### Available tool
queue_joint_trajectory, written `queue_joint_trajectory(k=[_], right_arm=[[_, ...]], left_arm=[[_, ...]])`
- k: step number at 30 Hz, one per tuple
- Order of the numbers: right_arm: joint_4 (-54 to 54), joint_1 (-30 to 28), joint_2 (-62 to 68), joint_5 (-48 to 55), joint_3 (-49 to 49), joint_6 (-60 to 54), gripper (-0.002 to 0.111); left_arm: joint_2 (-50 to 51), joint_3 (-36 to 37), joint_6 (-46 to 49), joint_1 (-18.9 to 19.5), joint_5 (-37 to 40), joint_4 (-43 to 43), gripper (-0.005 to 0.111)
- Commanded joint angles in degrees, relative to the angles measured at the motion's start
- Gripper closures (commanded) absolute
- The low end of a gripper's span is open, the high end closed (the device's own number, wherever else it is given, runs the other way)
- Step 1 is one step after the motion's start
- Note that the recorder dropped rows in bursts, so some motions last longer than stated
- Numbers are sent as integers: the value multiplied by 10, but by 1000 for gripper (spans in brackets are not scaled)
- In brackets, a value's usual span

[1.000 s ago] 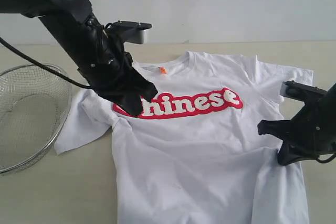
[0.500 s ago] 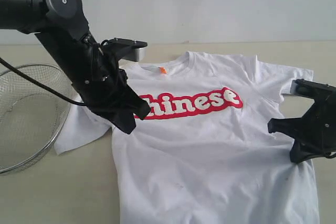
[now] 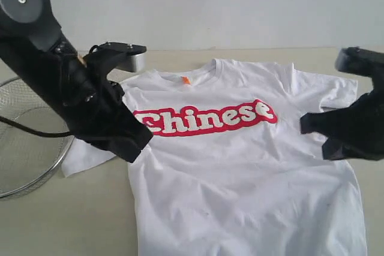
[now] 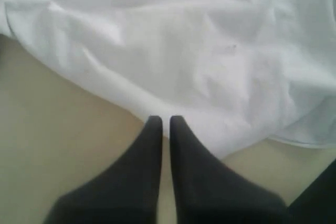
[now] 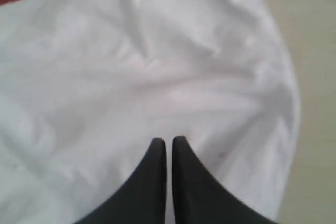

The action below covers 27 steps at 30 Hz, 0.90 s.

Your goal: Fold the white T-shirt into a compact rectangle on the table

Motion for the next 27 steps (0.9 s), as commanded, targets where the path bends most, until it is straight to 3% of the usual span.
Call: queue_joint_trajectory(k=[1,6,9,11,15,20,27], right_arm=[[42,169,-71,-29,73,0,108],[71,356,-61,-153,140,64,108],[80,416,-26,-195,131,85,108],[81,416,-10,-196,125,98,108],[78,416,-9,-213,125,98,108],[62,416,-9,-174,125,92,108],[51,416,-9,-172,125,92,108]], left_arm=[[-99,91,3,-5,-38,-50,102],[-218,222,48,-5,-78,-110,102],[-223,249,58,-5,-64,-114,102],[-208,252,92,-6,-63,-145,102],[-145,252,180,-6,-137,-231,102],[-14,188,209,-6,-170,-242,102],[68,128,222,-6,-168,-247,102]])
